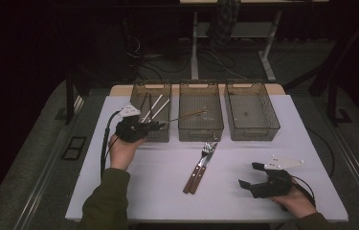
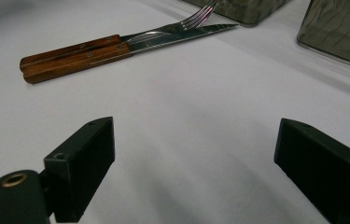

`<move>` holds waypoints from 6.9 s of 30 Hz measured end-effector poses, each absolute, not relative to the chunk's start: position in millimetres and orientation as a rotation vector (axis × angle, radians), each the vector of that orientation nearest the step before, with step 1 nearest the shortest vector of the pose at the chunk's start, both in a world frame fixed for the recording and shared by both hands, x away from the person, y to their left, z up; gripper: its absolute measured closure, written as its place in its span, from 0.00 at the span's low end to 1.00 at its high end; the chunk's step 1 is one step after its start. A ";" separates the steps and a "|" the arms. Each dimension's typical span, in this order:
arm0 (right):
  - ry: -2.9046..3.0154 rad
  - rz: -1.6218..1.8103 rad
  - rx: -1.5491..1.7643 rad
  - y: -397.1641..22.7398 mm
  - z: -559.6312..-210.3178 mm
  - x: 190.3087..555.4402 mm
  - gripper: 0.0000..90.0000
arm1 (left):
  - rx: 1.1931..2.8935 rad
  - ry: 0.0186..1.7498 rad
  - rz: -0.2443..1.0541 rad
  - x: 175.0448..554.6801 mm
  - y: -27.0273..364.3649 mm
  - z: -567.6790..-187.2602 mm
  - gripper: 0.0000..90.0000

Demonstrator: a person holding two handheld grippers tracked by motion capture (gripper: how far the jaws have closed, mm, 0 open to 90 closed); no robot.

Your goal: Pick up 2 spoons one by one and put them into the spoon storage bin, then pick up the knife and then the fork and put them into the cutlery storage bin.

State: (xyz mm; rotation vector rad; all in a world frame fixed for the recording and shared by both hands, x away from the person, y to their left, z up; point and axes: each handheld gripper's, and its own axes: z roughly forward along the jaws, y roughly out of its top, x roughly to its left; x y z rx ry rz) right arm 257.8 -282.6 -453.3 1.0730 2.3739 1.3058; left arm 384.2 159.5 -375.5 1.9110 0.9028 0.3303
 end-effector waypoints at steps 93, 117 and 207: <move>2.370 1.304 1.074 -283.9 -453.2 257.2 0.13 | 2.073 0.698 0.146 338.3 92.1 -402.5 0.34; 2.368 1.303 1.071 -283.4 -451.5 255.4 0.13 | 2.193 0.574 0.032 297.1 104.2 -432.2 0.99; 2.432 1.259 1.044 -279.3 -446.6 257.6 0.15 | 2.152 0.448 0.032 291.3 66.5 -433.1 0.76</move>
